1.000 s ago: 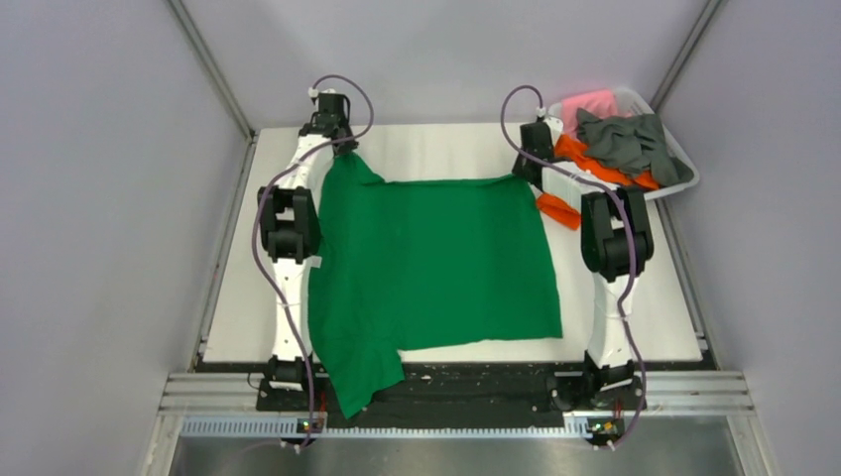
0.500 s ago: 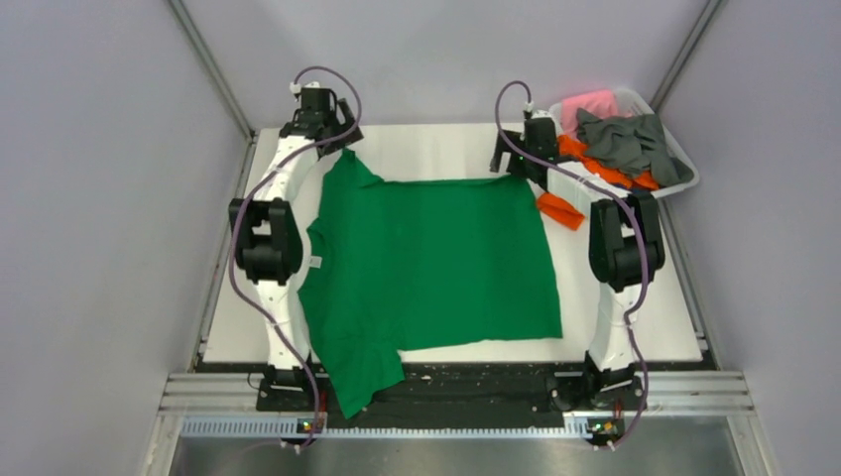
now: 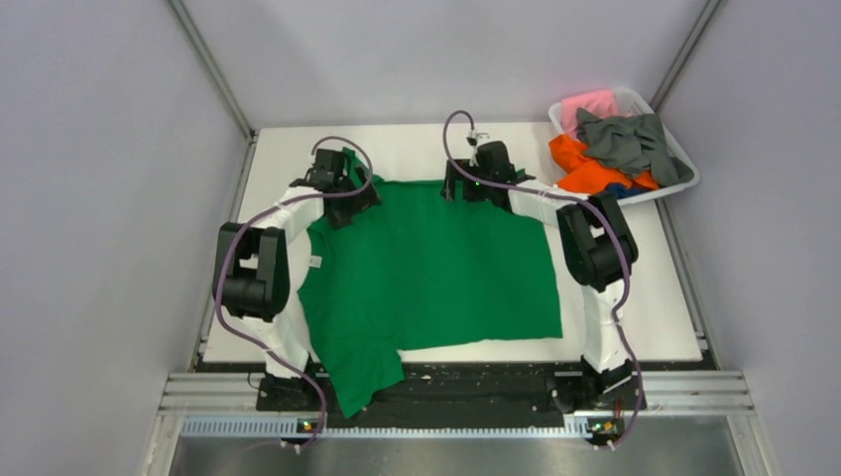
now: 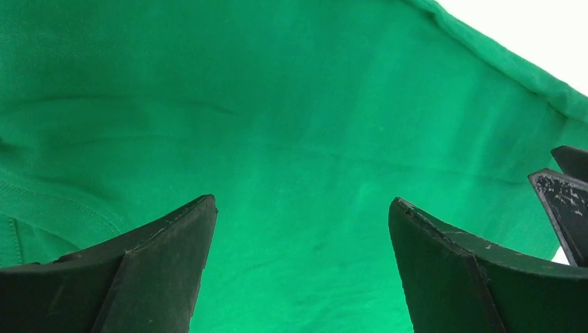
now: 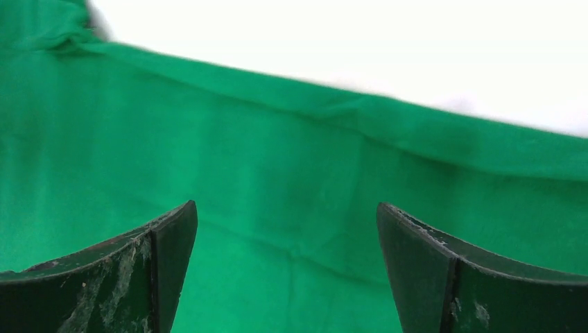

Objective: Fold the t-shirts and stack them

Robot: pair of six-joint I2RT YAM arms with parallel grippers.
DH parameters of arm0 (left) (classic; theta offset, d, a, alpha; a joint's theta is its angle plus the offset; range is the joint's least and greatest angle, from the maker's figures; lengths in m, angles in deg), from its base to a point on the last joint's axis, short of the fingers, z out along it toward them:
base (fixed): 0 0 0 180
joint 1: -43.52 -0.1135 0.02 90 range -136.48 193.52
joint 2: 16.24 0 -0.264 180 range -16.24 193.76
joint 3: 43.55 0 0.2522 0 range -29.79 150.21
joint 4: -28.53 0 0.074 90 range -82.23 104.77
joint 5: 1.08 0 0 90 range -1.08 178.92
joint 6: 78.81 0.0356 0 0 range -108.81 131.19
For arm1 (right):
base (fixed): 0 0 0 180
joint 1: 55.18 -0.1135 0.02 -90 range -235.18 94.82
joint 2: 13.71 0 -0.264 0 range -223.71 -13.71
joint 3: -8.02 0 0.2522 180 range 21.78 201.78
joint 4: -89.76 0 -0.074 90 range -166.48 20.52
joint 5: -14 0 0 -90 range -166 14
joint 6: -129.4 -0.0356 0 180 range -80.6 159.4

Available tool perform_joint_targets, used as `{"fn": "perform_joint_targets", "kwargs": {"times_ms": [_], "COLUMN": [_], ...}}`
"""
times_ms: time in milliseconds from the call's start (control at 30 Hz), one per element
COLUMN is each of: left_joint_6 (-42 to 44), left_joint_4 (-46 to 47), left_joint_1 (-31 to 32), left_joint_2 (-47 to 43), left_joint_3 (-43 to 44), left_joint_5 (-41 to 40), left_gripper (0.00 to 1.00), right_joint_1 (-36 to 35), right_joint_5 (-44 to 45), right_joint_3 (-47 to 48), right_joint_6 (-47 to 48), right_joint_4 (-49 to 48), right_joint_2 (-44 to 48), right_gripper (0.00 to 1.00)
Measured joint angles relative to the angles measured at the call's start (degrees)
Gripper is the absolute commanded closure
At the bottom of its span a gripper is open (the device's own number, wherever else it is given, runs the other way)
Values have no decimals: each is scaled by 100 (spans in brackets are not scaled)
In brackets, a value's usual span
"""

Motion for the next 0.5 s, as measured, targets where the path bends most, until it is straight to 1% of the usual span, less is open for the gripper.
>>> {"fn": "perform_joint_targets", "kwargs": {"times_ms": [233, 400, 500], "left_joint_6": [-72, -94, -94], "left_joint_4": [81, 131, 122], "left_joint_1": [-35, -39, -22], "left_joint_2": [540, 577, 577], "left_joint_3": [-28, 0, 0], "left_joint_5": [2, -122, -262], "left_gripper": [1, 1, 1], "right_joint_1": [52, 55, 61], "right_joint_5": [487, 1019, 1366], "right_joint_3": [621, 929, 1373], "right_joint_6": [2, -2, 7], "right_joint_4": [-164, -354, -503], "right_joint_2": [-719, -990, -1316], "right_gripper": [1, 1, 1]}}
